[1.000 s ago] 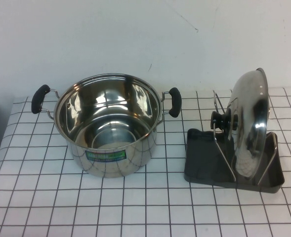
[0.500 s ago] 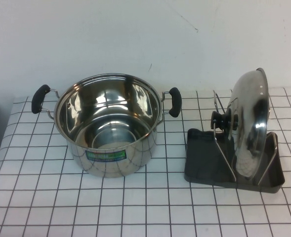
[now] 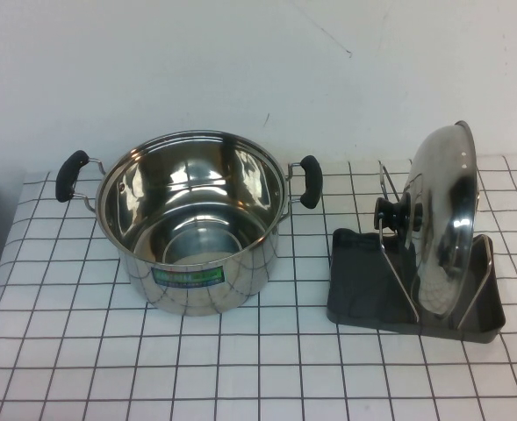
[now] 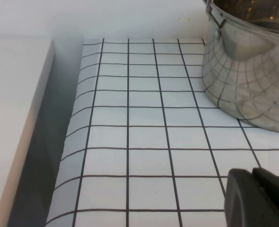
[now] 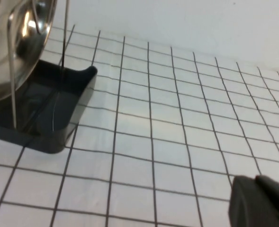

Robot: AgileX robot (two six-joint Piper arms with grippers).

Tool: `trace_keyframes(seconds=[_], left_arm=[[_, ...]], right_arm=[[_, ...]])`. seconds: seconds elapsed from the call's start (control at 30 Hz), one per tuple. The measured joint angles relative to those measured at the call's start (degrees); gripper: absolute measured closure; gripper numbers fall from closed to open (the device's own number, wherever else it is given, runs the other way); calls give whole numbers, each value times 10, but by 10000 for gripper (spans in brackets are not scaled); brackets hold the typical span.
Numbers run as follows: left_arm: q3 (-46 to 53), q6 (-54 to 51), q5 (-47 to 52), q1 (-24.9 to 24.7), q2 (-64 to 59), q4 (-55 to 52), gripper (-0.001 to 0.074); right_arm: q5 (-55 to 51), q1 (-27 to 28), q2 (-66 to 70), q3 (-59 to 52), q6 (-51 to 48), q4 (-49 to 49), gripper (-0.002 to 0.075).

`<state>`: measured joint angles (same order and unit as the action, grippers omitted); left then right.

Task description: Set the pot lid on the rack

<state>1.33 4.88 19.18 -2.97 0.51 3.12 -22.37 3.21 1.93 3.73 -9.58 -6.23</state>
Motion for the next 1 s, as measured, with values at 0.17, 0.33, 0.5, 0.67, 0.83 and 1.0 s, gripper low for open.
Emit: trace_keyframes(seconds=[0.17, 0.33, 0.5, 0.67, 0.83, 1.0], left_arm=[[0, 0, 0, 0, 0, 0, 737], [0, 0, 0, 0, 0, 0, 737], [0, 0, 0, 0, 0, 0, 737], [0, 0, 0, 0, 0, 0, 737], [0, 0, 0, 0, 0, 0, 737], [0, 0, 0, 0, 0, 0, 737]], right_arm=[[11, 0, -25, -49, 0, -3, 727], [11, 0, -26, -50, -20, 25, 727], [11, 0, -26, -50, -31, 58, 727], [11, 0, -26, -50, -11, 62, 727], [11, 0, -26, -50, 16, 62, 727], [11, 0, -26, -50, 25, 58, 727]])
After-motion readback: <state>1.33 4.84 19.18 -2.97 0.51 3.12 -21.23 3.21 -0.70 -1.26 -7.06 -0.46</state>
